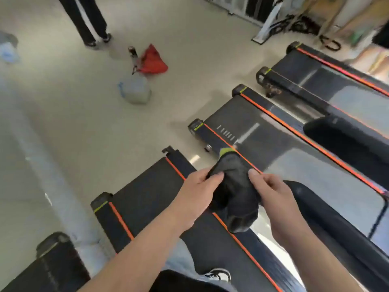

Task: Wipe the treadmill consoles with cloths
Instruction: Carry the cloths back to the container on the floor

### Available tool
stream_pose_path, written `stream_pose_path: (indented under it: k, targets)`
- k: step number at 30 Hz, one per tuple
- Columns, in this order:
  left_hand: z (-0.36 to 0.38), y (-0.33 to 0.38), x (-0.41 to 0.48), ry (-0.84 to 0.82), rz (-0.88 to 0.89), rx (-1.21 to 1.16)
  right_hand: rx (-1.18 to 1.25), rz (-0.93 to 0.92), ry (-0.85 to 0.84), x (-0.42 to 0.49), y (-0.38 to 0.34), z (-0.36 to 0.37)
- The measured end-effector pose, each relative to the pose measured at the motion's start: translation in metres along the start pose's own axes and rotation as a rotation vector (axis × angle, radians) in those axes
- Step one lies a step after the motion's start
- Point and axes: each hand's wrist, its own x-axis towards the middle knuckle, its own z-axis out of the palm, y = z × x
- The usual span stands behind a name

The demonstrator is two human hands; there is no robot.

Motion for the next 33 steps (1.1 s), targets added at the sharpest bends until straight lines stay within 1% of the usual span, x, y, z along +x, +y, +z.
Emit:
stream_pose_path:
  k: [3, 6, 8, 12, 13, 15, 19, 22, 27, 30, 32, 33]
  targets:
    - [-0.074, -0.009, 0.021, 0.086, -0.088, -0.046, -0.112, -0.008, -0.031, 0.034, -0.001, 0.070]
    - [-0.147, -0.009, 0.035, 0.167, -0.129, -0.015, -0.254, -0.021, -0.108, 0.069, -0.008, 0.138]
    - [-0.191, -0.003, 0.045, 0.207, -0.160, 0.061, -0.323, -0.053, -0.165, 0.093, -0.020, 0.179]
    - [-0.264, 0.012, 0.071, 0.351, -0.174, 0.379, -0.341, -0.091, -0.220, 0.131, -0.053, 0.246]
    - [-0.276, 0.017, 0.077, 0.397, -0.169, 0.382, -0.331, -0.092, -0.236, 0.139, -0.059, 0.260]
    - [-0.294, 0.024, 0.090, 0.456, -0.141, 0.265, -0.313, -0.102, -0.280, 0.155, -0.066, 0.284]
    - [-0.316, 0.047, 0.120, 0.505, -0.098, -0.091, -0.436, -0.095, -0.400, 0.198, -0.078, 0.320]
    - [-0.334, 0.069, 0.138, 0.528, -0.070, -0.267, -0.515, -0.057, -0.513, 0.230, -0.095, 0.342]
    - [-0.371, 0.112, 0.155, 0.500, -0.014, -0.495, -0.628, 0.154, -0.720, 0.260, -0.123, 0.377]
    - [-0.396, 0.137, 0.166, 0.421, 0.051, -0.660, -0.716, 0.170, -0.875, 0.276, -0.132, 0.409]
    - [-0.418, 0.146, 0.177, 0.382, 0.074, -0.720, -0.757, 0.150, -0.988, 0.282, -0.137, 0.438]
    - [-0.432, 0.150, 0.183, 0.375, 0.072, -0.738, -0.739, 0.151, -1.034, 0.284, -0.139, 0.454]
